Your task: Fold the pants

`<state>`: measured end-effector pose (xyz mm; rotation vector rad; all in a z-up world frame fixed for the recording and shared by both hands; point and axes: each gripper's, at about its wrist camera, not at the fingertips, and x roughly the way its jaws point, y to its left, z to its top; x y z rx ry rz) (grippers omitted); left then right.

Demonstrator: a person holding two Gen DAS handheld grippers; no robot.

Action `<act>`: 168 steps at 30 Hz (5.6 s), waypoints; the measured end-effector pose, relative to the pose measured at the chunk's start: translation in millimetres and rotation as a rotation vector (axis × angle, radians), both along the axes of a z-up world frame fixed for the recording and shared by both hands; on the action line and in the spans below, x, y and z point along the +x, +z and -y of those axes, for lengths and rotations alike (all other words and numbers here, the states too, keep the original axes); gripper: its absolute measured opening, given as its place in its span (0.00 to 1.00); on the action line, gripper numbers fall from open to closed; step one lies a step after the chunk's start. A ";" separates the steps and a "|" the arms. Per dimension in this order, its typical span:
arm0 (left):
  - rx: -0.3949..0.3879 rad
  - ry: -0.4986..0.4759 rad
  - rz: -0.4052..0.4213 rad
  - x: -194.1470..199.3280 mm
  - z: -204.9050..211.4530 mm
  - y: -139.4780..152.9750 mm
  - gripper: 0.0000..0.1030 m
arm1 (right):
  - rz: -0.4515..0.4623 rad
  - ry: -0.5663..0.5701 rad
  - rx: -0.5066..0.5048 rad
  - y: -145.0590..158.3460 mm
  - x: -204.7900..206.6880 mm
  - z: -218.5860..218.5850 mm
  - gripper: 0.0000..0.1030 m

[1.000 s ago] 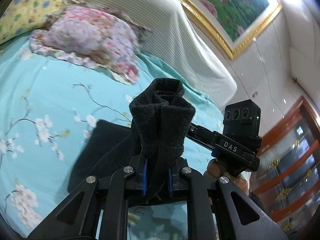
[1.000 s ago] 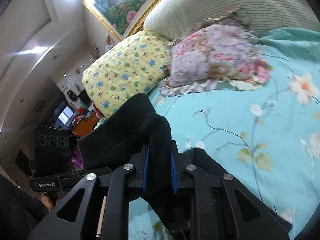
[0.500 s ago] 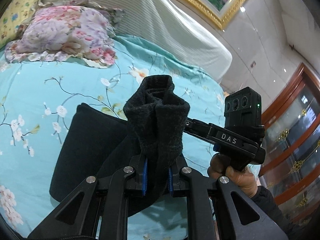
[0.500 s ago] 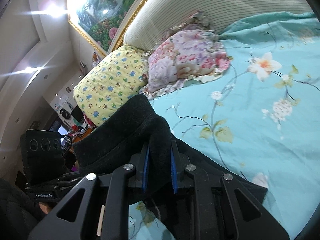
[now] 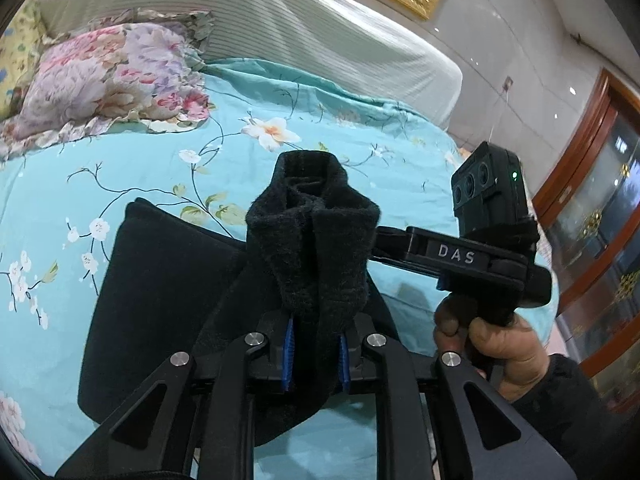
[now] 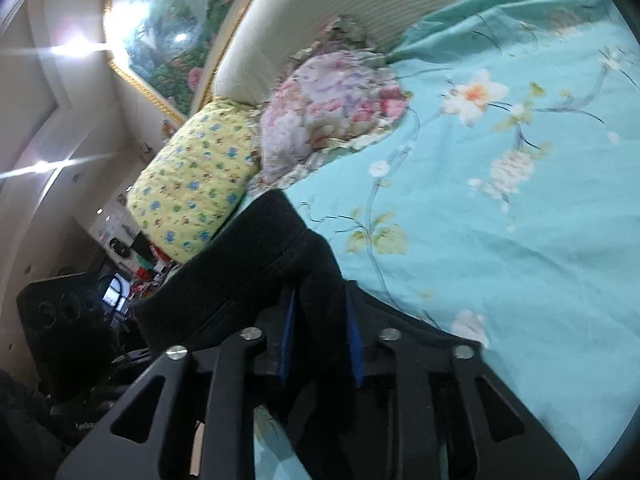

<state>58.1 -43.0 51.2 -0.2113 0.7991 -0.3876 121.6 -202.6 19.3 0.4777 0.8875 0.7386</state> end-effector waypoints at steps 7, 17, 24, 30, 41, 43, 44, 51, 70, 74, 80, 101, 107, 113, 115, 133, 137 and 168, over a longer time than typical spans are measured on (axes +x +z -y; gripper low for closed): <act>0.051 -0.068 0.055 -4.8 22.9 -11.6 0.45 | -0.017 -0.085 -0.031 -2.5 -12.4 23.7 0.42; 0.045 -0.189 0.099 -13.8 34.7 -10.5 0.68 | -0.029 -0.256 -0.062 6.6 -46.1 52.7 0.67; -0.030 -0.197 0.134 -25.6 10.7 10.3 0.72 | -0.024 -0.350 -0.050 16.6 -70.7 64.2 0.77; -0.063 -0.129 0.141 -23.1 -19.2 18.9 0.73 | -0.008 -0.403 -0.048 28.5 -86.7 66.9 0.82; -0.092 0.016 0.106 -11.0 -78.7 10.9 0.74 | 0.011 -0.399 -0.110 36.1 -112.8 44.4 0.84; -0.099 0.029 0.100 -12.0 -85.5 8.9 0.74 | 0.011 -0.394 -0.121 35.6 -115.9 40.0 0.85; -0.102 0.032 0.097 -13.0 -88.2 8.3 0.75 | 0.010 -0.390 -0.128 35.2 -117.5 37.8 0.85; -0.119 0.051 0.071 -12.6 -101.0 2.2 0.77 | 0.003 -0.385 -0.165 30.9 -123.2 27.5 0.86; -0.149 0.055 -0.080 11.5 -108.8 -29.7 0.79 | -0.041 -0.364 -0.201 12.7 -124.6 14.4 0.86; -0.149 0.049 -0.112 21.1 -107.5 -36.2 0.79 | -0.053 -0.359 -0.201 8.9 -121.1 12.9 0.86; -0.121 0.045 -0.145 35.0 -103.0 -45.0 0.79 | -0.075 -0.351 -0.205 1.9 -115.1 11.8 0.86; -0.271 0.077 -0.259 68.2 -135.1 -82.3 0.40 | -0.121 -0.319 -0.205 -18.3 -86.0 4.7 0.89; -0.338 0.098 -0.289 72.0 -147.5 -93.0 0.38 | -0.097 -0.294 -0.206 -23.9 -74.2 -5.2 0.92; -0.385 0.109 -0.297 74.3 -150.4 -98.7 0.37 | -0.111 -0.268 -0.186 -26.9 -67.6 -7.8 0.76; -0.390 0.109 -0.288 73.0 -150.6 -97.3 0.35 | -0.127 -0.259 -0.162 -28.1 -66.7 -5.9 0.60; -0.399 0.244 -0.140 38.7 -207.7 -29.1 0.28 | -0.045 -0.140 -0.102 21.5 -37.6 -55.2 0.41; -0.366 0.303 -0.104 29.3 -233.9 -16.3 0.28 | -0.026 -0.082 -0.106 27.4 -19.2 -83.1 0.41; -0.279 0.537 -0.151 50.3 -322.4 -58.4 0.35 | -0.058 0.151 -0.200 -27.6 105.5 -203.8 0.49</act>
